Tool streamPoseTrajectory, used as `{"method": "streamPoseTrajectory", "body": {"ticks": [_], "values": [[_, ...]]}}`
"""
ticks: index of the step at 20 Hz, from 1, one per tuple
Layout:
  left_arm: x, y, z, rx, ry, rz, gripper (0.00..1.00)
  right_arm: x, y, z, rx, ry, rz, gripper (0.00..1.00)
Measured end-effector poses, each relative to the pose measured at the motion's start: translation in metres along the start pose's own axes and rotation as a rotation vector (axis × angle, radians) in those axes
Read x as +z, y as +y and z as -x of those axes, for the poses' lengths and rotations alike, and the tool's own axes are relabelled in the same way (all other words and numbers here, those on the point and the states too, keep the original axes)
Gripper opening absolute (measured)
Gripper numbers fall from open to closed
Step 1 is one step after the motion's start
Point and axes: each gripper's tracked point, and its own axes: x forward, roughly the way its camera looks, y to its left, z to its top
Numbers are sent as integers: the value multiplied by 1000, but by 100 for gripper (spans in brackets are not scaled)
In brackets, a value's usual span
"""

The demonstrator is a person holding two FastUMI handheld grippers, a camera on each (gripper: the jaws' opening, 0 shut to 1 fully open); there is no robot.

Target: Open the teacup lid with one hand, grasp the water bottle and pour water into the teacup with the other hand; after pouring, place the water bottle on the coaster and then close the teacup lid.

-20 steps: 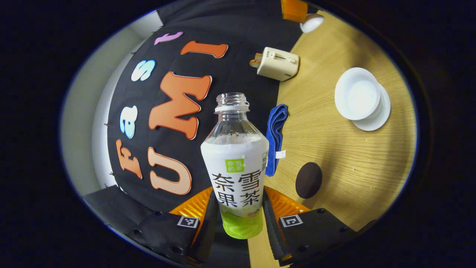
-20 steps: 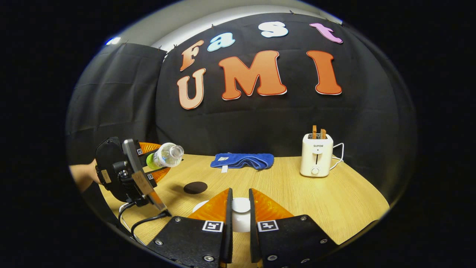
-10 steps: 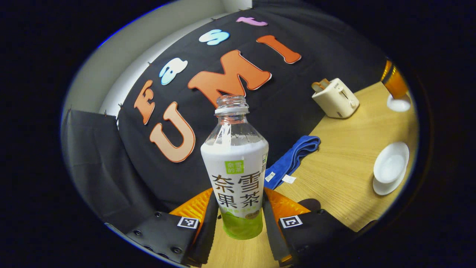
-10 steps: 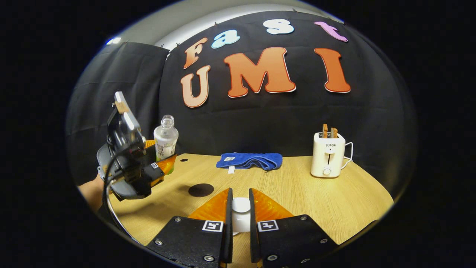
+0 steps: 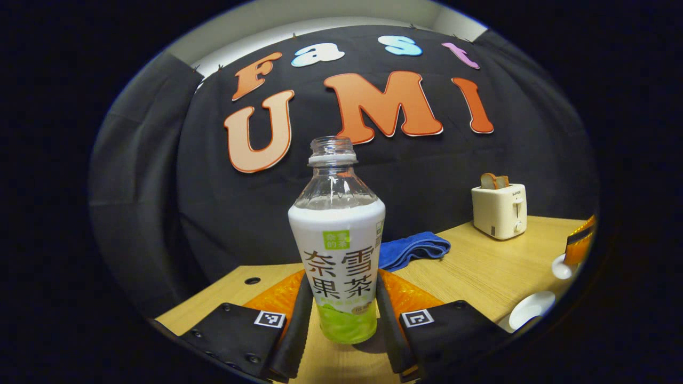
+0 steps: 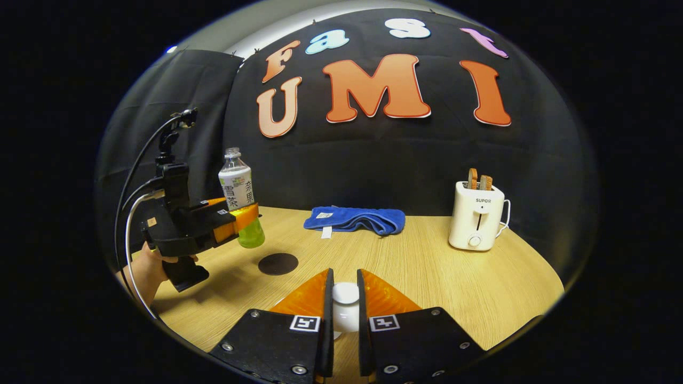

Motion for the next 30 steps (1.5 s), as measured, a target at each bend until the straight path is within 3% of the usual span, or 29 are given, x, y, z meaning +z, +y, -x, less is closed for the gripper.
{"method": "streamPoseTrajectory", "body": {"ticks": [5, 11, 17, 19, 23, 24, 27, 30], "values": [[-13, -3, -12, -51, 18, 121, 64, -3, -3, -4, -3, 10, 10, 19], [-45, -12, -28, -76, 86, 194, 63, -7, -4, -10, -1, 23, 19, 19], [-62, -20, -33, -95, 132, 222, 66, -8, 0, -13, 21, 28, 12, 19], [-61, -20, -34, -97, 129, 220, 63, -9, 1, -13, 24, 31, 15, 19], [-73, -28, -32, -124, 166, 225, 72, -13, 6, -14, 27, 44, 23, 19], [-79, -27, -31, -123, 182, 219, 70, -14, 6, -15, 26, 45, 27, 19], [-76, -20, -26, -107, 188, 213, 87, -16, 12, -18, 29, 48, 38, 19], [-70, -11, -17, -92, 177, 203, 93, -19, 23, -21, 47, 51, 45, 19]]}}
